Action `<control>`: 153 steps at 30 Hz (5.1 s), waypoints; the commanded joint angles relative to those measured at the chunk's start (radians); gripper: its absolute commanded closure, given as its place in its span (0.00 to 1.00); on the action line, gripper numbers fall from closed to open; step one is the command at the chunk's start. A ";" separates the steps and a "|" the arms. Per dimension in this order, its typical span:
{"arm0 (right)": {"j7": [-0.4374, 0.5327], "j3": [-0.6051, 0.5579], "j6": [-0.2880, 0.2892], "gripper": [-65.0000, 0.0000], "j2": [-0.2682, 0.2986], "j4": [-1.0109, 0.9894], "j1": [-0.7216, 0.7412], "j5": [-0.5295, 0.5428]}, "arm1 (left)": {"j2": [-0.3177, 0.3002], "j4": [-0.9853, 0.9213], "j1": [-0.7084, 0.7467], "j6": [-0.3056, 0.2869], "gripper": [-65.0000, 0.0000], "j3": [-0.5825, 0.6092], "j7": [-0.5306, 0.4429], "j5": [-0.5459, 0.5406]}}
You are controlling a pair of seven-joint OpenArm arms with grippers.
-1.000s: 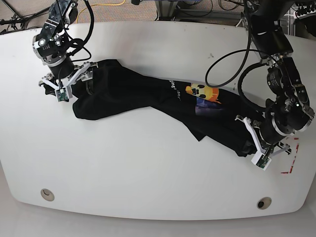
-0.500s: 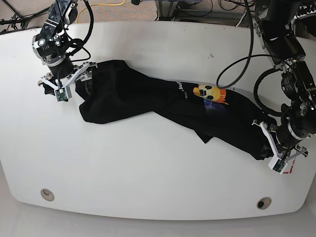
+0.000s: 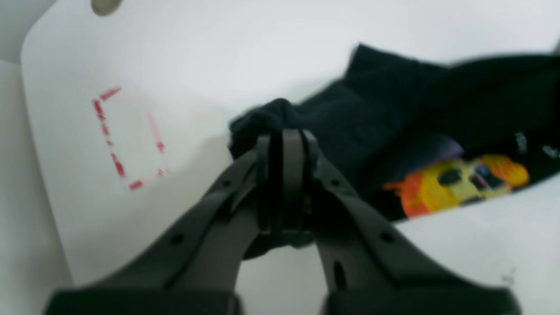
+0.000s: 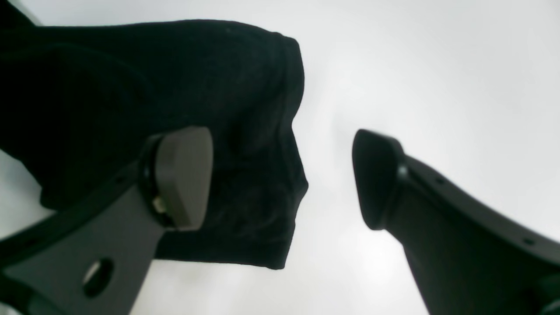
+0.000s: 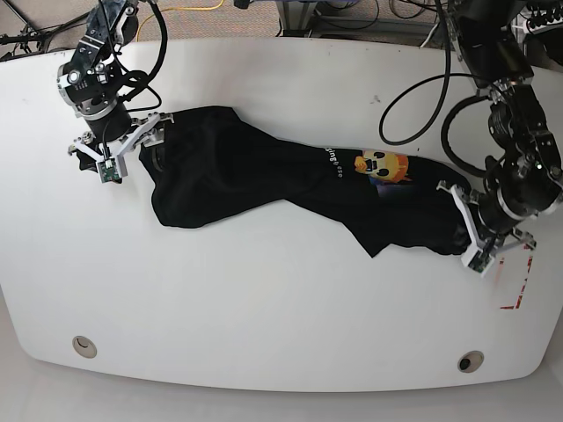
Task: Fold the T-shirt properly
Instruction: 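Release and regrasp the shirt end with the left gripper, then pull the shirt end with the left gripper away from the right gripper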
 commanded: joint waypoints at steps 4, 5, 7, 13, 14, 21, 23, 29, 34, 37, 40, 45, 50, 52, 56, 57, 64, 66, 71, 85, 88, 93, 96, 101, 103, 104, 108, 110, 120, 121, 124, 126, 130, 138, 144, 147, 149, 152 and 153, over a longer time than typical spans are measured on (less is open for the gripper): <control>0.015 0.007 -0.001 0.27 0.002 0.015 0.008 0.022 | -0.003 0.048 0.063 -0.001 1.00 -0.002 -0.004 -0.013; 0.014 0.006 -0.001 0.27 0.002 0.015 0.008 0.022 | -0.003 0.052 0.074 -0.001 1.00 -0.003 -0.004 -0.014; 0.016 -0.001 -0.001 0.27 -0.013 0.014 0.014 0.021 | 0.003 0.068 0.108 -0.001 1.00 -0.004 -0.011 -0.019; 0.010 -0.007 -0.001 0.27 -0.021 0.015 0.013 0.020 | 0.000 0.057 0.144 -0.001 1.00 -0.009 -0.010 -0.022; 0.008 -0.009 -0.001 0.26 -0.022 0.015 0.013 0.021 | 0.000 0.056 0.149 -0.001 1.00 -0.010 -0.010 -0.022; -0.013 -0.022 -0.001 0.27 -0.032 0.008 0.019 0.030 | -0.005 0.046 0.170 -0.001 1.00 -0.016 -0.015 -0.018; -0.016 -0.026 -0.001 0.27 -0.033 0.006 0.020 0.033 | -0.006 0.046 0.175 -0.001 1.00 -0.016 -0.014 -0.018; -0.023 -0.009 -0.001 0.27 -0.043 -0.006 0.029 0.026 | -0.015 0.053 0.205 -0.001 1.00 -0.003 -0.028 -0.013; -0.029 -0.006 -0.001 0.27 -0.050 -0.009 0.033 0.025 | -0.024 0.048 0.218 -0.001 0.99 -0.002 -0.027 -0.013; -0.029 -0.005 -0.001 0.28 -0.063 0.002 0.028 0.026 | -0.024 0.031 0.213 -0.001 0.90 0.003 -0.023 -0.005; -0.032 -0.005 -0.001 0.28 -0.071 0.008 0.028 0.026 | -0.030 0.025 0.218 -0.001 0.77 0.006 -0.020 -0.003; -0.041 -0.007 -0.001 0.29 -0.080 0.014 0.028 0.027 | -0.036 0.020 0.225 -0.001 0.59 0.013 -0.022 0.001; -0.045 -0.007 -0.001 0.28 -0.089 0.009 0.027 0.031 | -0.035 0.005 0.216 -0.001 0.61 0.015 -0.027 0.005; -0.048 -0.008 -0.001 0.28 -0.091 0.009 0.027 0.030 | -0.034 0.000 0.212 -0.001 0.63 0.016 -0.027 0.005; -0.039 -0.020 -0.001 0.28 -0.083 0.009 0.022 0.022 | -0.025 -0.003 0.187 -0.001 0.65 0.008 -0.016 0.003; -0.030 -0.029 -0.001 0.28 -0.078 0.007 0.020 0.016 | -0.020 -0.002 0.170 -0.001 0.66 0.003 -0.007 0.002; -0.020 -0.038 -0.001 0.28 -0.073 0.012 0.015 -0.010 | 0.014 -0.020 0.136 -0.001 0.65 -0.034 0.003 -0.006; -0.021 -0.032 -0.001 0.28 -0.075 0.006 0.020 0.002 | 0.026 -0.031 0.120 -0.001 0.64 -0.041 0.006 0.009; -0.022 -0.024 -0.001 0.28 -0.078 0.001 0.028 0.022 | 0.040 -0.051 0.086 -0.001 0.61 -0.041 0.010 0.036; -0.024 -0.031 -0.001 0.28 -0.075 -0.010 0.062 0.017 | 0.012 -0.020 0.069 -0.001 0.62 -0.013 0.027 0.021; -0.028 -0.025 -0.001 0.28 -0.076 -0.001 0.039 0.019 | 0.012 -0.031 0.078 -0.001 0.63 0.004 0.019 0.029; -0.029 -0.023 -0.001 0.28 -0.077 0.004 0.032 0.019 | 0.011 -0.049 0.082 -0.001 0.65 0.018 0.010 0.031; -0.030 -0.025 -0.001 0.28 -0.077 0.011 0.022 0.016 | 0.012 -0.090 0.068 -0.001 0.66 0.052 -0.001 0.042; -0.029 -0.028 -0.001 0.28 -0.076 0.024 0.005 0.014 | 0.007 -0.175 0.042 -0.001 0.64 0.104 -0.028 0.062; -0.029 -0.027 -0.001 0.28 -0.077 0.025 0.002 0.013 | 0.002 -0.204 0.036 -0.001 0.64 0.115 -0.040 0.066; -0.029 -0.027 -0.001 0.28 -0.077 0.026 0.000 0.014 | -0.002 -0.218 0.034 -0.001 0.64 0.121 -0.043 0.068; -0.031 -0.024 -0.001 0.29 -0.078 0.023 -0.016 0.018 | -0.033 -0.283 0.018 -0.001 0.64 0.135 -0.061 0.079; -0.031 -0.023 -0.001 0.29 -0.078 0.020 -0.017 0.017 | -0.044 -0.297 0.016 -0.001 0.64 0.132 -0.063 0.079; -0.032 -0.020 -0.001 0.28 -0.071 -0.009 -0.013 0.017 | -0.096 -0.349 0.003 -0.001 0.65 0.072 -0.071 0.074; -0.031 -0.018 -0.001 0.28 -0.069 -0.013 -0.013 0.017 | -0.100 -0.352 0.003 -0.001 0.65 0.065 -0.072 0.073; -0.031 -0.015 -0.001 0.28 -0.067 -0.027 -0.012 0.016 | -0.111 -0.362 0.002 -0.001 0.65 0.047 -0.074 0.072; -0.030 -0.014 -0.001 0.28 -0.066 -0.034 -0.011 0.017 | -0.116 -0.371 0.002 -0.001 0.65 0.040 -0.078 0.073; -0.030 -0.021 -0.001 0.28 -0.073 -0.016 -0.013 0.020 | -0.127 -0.423 -0.015 -0.001 0.63 0.031 -0.104 0.082; -0.027 -0.024 -0.001 0.28 -0.073 -0.011 -0.011 0.019 | -0.127 -0.472 -0.035 -0.001 0.61 0.031 -0.131 0.095; -0.025 -0.024 -0.001 0.28 -0.072 -0.011 -0.011 0.019 | -0.130 -0.479 -0.048 -0.001 0.61 0.031 -0.136 0.094; -0.025 -0.019 -0.001 0.28 -0.081 -0.007 -0.024 0.017 | -0.119 -0.492 -0.059 -0.001 0.64 0.037 -0.154 0.108; -0.024 -0.019 -0.001 0.28 -0.082 -0.007 -0.024 0.018 | -0.116 -0.497 -0.063 -0.001 0.66 0.037 -0.159 0.111; -0.024 -0.018 -0.001 0.28 -0.083 -0.005 -0.025 0.018 | -0.113 -0.507 -0.066 -0.001 0.72 0.037 -0.163 0.112; -0.024 -0.018 -0.001 0.28 -0.083 -0.005 -0.025 0.018 | -0.113 -0.510 -0.066 -0.001 0.75 0.037 -0.166 0.112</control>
